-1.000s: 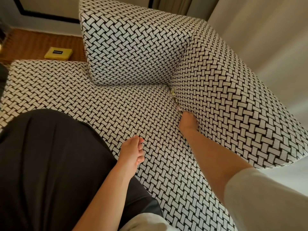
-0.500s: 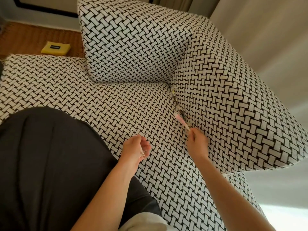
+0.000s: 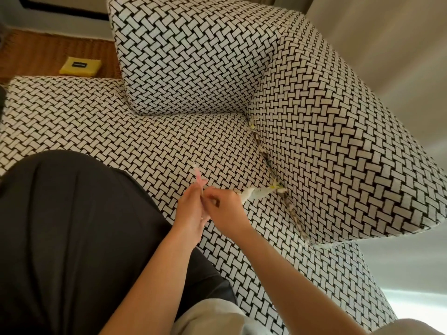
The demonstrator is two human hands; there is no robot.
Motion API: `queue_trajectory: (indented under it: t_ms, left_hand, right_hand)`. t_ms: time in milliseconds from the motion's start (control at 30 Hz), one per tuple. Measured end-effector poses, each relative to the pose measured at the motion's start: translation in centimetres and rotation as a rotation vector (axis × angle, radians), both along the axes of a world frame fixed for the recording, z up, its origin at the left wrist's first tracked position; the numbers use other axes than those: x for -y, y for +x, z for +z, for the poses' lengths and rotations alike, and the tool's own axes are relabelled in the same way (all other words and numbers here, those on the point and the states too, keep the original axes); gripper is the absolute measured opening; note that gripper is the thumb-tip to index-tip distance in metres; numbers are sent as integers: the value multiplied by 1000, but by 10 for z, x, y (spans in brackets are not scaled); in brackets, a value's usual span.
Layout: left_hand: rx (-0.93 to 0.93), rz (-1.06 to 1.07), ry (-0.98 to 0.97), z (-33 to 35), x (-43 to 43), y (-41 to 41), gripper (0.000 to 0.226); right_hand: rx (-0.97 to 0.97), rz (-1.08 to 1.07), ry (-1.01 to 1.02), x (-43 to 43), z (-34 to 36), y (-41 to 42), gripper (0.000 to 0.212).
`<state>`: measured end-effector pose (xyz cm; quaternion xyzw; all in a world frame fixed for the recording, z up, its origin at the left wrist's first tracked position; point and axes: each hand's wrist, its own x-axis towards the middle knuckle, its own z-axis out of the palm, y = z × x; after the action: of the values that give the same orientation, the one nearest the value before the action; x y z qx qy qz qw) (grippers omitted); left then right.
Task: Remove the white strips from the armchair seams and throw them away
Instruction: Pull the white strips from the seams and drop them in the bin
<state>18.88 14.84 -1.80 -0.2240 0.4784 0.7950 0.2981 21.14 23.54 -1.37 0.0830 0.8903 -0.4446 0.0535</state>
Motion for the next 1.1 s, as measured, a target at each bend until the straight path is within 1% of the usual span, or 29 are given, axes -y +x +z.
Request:
queue_trajectory:
  t_ms: [100,200,300,400,467,533,600,667,733,767,833,900,967,1000,1033,1100]
  left_hand:
    - [95,-9,42,4,3,1,31]
    - [141,-55,89,8,3,3,32]
    - [148,-74,42,7,2,3,24]
    - [147,-55,-50,-1,1,-1,17]
    - [158,-12,-81,-6,1,-3,12]
    - [153,14,-99,-10,2,-4,15]
    - [139,24,-119,-9,1,-3,22]
    - [138,41,-132,-7,0,-3,22]
    - [142,39,-178,-4,0,-3,19]
    - [135,23,-216,-2,0,-3,18]
    - [125,-34,-269,-1,0,-1,21]
    - [131,-81,-215,4,1,1,36]
    - [149,-139,-118,8,2,2,59]
    - [162,-177,-71,10,2,2,68]
    - [174,-210,-22,12,2,2,70]
    - [201,-227,78,16,1,3,64]
  right_hand:
    - [2,-15,-8,14,-1,-3,10]
    - [22,10,17,9,4,-2,9]
    - [33,124,91,-3,5,2,9]
    - [39,194,106,-11,4,10,14]
    - [-13,154,101,-15,3,16,21]
    - [-53,11,101,-25,1,19,30]
    - [31,-151,193,-39,-3,18,40]
    - [168,-198,310,-51,-9,18,48]
    - [179,-161,325,-55,-13,17,39]
    - [158,-146,290,-54,-12,16,31]
    - [119,-171,138,-47,-10,15,18]
    - [88,-264,-70,-36,-5,12,16]
    - [74,-295,-258,-22,2,9,21]
    - [75,-273,-296,-14,5,9,24]
    - [71,-243,-295,-7,6,9,24]
    - [28,-208,-239,8,7,11,19]
